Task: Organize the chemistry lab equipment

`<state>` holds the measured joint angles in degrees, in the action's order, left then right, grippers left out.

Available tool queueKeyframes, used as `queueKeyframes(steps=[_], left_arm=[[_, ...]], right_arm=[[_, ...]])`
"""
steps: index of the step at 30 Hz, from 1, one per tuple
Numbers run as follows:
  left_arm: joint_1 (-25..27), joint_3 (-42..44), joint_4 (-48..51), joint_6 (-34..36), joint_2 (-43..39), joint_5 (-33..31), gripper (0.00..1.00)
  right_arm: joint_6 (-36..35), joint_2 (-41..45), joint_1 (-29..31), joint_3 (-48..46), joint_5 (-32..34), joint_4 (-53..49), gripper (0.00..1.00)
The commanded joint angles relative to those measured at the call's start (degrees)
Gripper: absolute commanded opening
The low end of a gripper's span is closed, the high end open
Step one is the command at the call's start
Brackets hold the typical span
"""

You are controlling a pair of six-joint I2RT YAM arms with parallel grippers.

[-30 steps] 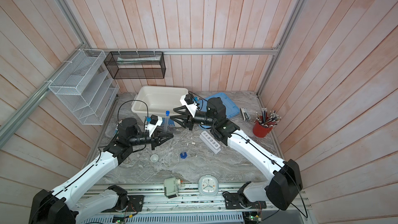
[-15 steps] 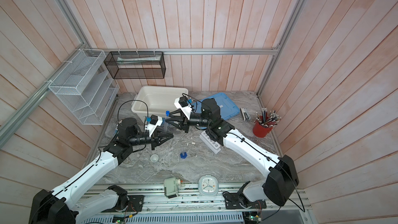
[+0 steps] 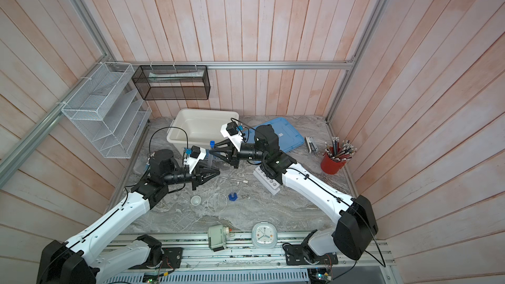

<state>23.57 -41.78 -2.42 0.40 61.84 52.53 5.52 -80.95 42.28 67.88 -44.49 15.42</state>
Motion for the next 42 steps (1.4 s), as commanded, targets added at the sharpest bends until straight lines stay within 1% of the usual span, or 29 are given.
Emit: queueKeyframes(steps=[1, 5, 9, 11, 17, 21, 23, 24, 25, 26, 27, 29, 31, 34, 36, 39, 42], left_arm=[[0.41, 0.58, -0.04, 0.65, -0.67, 0.64, 0.08], [0.55, 0.51, 0.2, 0.8, -0.67, 0.55, 0.08], [0.6, 0.47, 0.31, 0.91, -0.67, 0.55, 0.07], [0.6, 0.38, 0.39, 0.94, -0.58, 0.5, 0.07], [0.6, 0.36, 0.48, 1.09, -0.6, 0.11, 0.08], [0.6, 0.35, 0.48, 1.09, -0.58, -0.19, 0.17], [0.6, 0.33, 0.48, 1.09, -0.67, -0.42, 0.28], [0.6, 0.38, 0.39, 1.09, -0.75, -0.5, 0.36], [0.6, 0.31, 0.39, 1.09, -0.84, -0.55, 0.47], [0.6, 0.37, 0.4, 1.09, -0.93, -0.67, 0.53], [0.6, 0.44, 0.39, 1.18, -1.17, -0.9, 0.58], [0.64, 0.58, 0.35, 1.27, -1.59, -1.42, 0.63], [0.6, 0.78, 0.35, 1.57, -2.2, -2.06, 0.65], [0.6, 0.73, 0.83, 2.08, -3.31, -4.33, 0.66], [0.6, 0.79, 1.01, 2.57, -4.41, -7.14, 0.67], [0.21, 0.61, 0.75, 2.26, -6.53, -13.61, 0.67], [-0.52, -0.21, 0.34, 1.32, -7.86, -19.77, 0.67]], right_arm=[[0.63, -0.79, 0.43, 1.46, -0.9, 2.17, 0.28], [0.81, -0.7, 0.6, 1.56, -0.95, 2.36, 0.31], [0.64, -0.88, 0.61, 1.61, -0.95, 2.25, 0.29], [0.63, -0.95, 0.61, 1.78, -0.99, 2.19, 0.27], [1.07, -1.28, 0.61, 1.89, -0.95, 2.25, 0.15], [1.16, -1.28, 0.61, 1.96, -0.91, 1.96, 0.09], [1.13, -1.17, 0.61, 2.0, -0.48, 1.81, 0.07], [1.07, -1.09, 0.61, 1.98, -0.14, 1.59, 0.07], [0.94, -1.01, 0.61, 2.0, 0.32, 1.35, 0.07], [0.77, -0.97, 0.61, 1.87, 0.9, 1.12, 0.06], [0.64, -0.71, 0.59, 2.0, 1.84, 0.87, 0.06], [0.31, -0.38, 0.61, 1.76, 3.66, 0.43, 0.06], [-0.17, 0.07, 0.61, 1.8, 6.53, -0.39, 0.06], [-1.81, 0.9, 0.59, 2.09, 13.12, -3.03, 0.06], [-3.19, 1.84, 0.6, 1.87, 18.29, -5.47, 0.06], [-4.58, 3.96, 0.36, 0.35, 25.6, -8.22, 0.06], [-3.93, 6.95, -0.97, -2.79, 30.19, -9.78, 0.06]])
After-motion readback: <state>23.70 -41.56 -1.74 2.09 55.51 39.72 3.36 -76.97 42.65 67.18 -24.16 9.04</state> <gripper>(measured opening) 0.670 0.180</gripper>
